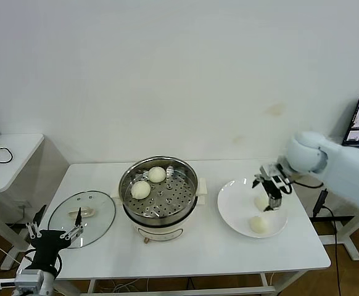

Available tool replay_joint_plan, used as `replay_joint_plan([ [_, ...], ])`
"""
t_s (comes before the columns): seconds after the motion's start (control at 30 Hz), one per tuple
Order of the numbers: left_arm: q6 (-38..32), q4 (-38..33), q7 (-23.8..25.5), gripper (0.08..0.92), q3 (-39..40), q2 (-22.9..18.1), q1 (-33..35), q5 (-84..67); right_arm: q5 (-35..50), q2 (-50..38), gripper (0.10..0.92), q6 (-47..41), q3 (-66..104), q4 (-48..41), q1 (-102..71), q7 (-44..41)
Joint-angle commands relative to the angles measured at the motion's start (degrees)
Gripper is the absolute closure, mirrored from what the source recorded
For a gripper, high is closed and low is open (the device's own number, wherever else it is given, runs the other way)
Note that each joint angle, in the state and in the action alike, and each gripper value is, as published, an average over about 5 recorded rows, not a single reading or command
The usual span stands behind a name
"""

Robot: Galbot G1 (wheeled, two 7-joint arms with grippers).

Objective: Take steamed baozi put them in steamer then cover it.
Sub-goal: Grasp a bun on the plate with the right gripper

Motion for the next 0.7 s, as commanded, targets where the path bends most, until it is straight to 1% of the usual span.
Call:
replay_joint_plan([
  [0.03,0.0,0.0,0.1,0.177,-0.1,-0.1,0.2,0.2,-6.7,-2.0,0.202,1.1,8.2,-2.0,-14.9,0.2],
  [0.33,-0.1,0.3,0.1,0.177,-1.1,-0.5,0.8,0.2,-8.6,3.6,0.202,1.4,10.1,-8.3,-17.8,0.7],
  [0.7,-0.1,0.8,0.1,0.177,-1.3,-0.7,0.7,0.2,-8.7,8.6,0.202,0.6,10.8,-11.6,-18.6,1.5],
])
